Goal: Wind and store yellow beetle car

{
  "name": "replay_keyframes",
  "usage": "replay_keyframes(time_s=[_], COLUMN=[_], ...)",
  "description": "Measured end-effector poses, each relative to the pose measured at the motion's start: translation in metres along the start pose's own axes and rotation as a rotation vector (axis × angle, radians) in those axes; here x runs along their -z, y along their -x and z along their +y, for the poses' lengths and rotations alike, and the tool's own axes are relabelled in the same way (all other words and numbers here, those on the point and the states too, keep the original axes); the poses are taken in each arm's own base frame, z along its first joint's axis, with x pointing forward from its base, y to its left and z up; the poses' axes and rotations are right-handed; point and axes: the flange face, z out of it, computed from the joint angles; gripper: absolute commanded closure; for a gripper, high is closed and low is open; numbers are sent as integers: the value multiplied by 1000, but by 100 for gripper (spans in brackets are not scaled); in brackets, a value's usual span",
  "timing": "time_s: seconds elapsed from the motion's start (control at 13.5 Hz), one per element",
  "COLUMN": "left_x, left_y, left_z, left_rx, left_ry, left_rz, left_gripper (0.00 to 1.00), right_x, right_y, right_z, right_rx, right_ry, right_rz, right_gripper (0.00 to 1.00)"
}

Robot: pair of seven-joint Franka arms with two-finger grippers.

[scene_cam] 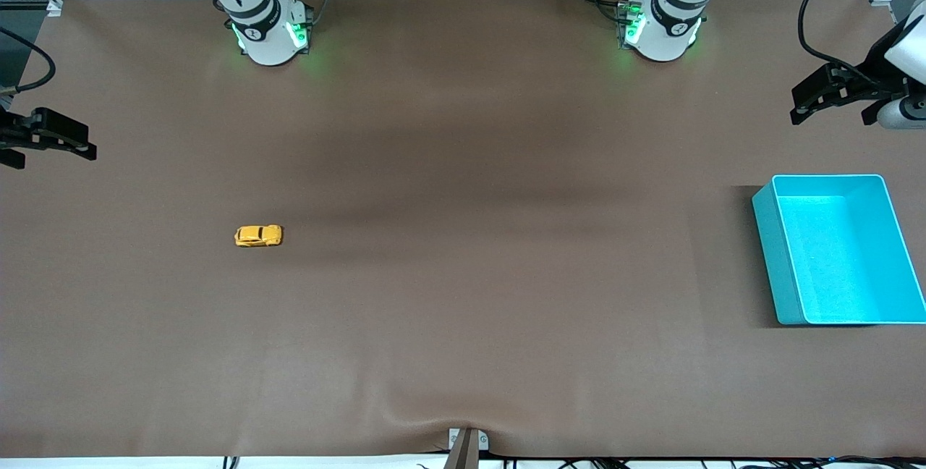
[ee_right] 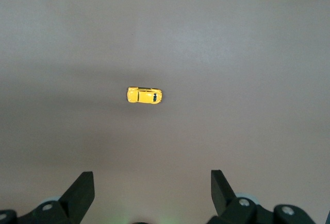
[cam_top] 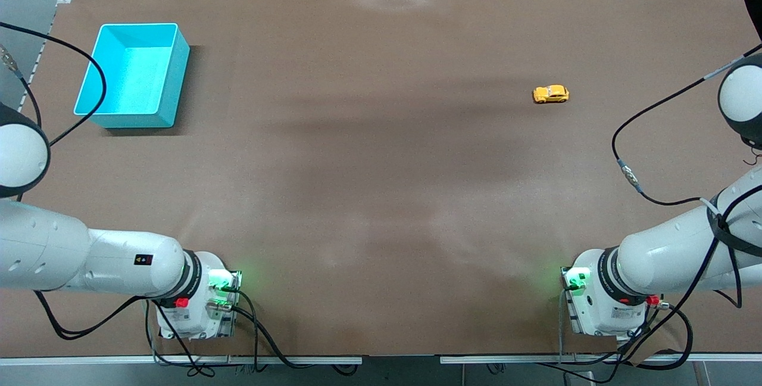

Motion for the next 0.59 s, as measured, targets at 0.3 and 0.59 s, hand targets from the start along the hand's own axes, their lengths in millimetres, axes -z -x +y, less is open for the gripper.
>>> replay_keyframes(time_s=[0.3, 0.59], left_x=[0, 0], left_y=[0, 0], left_z=[0, 0], left_rx=[0, 0], left_ry=[0, 0], left_rz=[0, 0], left_gripper=[0, 0], right_x=[-12, -26], right_y=[15, 41], right_z=[-14, -16], right_rx=[-37, -41], right_ry=[26, 29], right_rz=[41, 52], right_gripper=[0, 0])
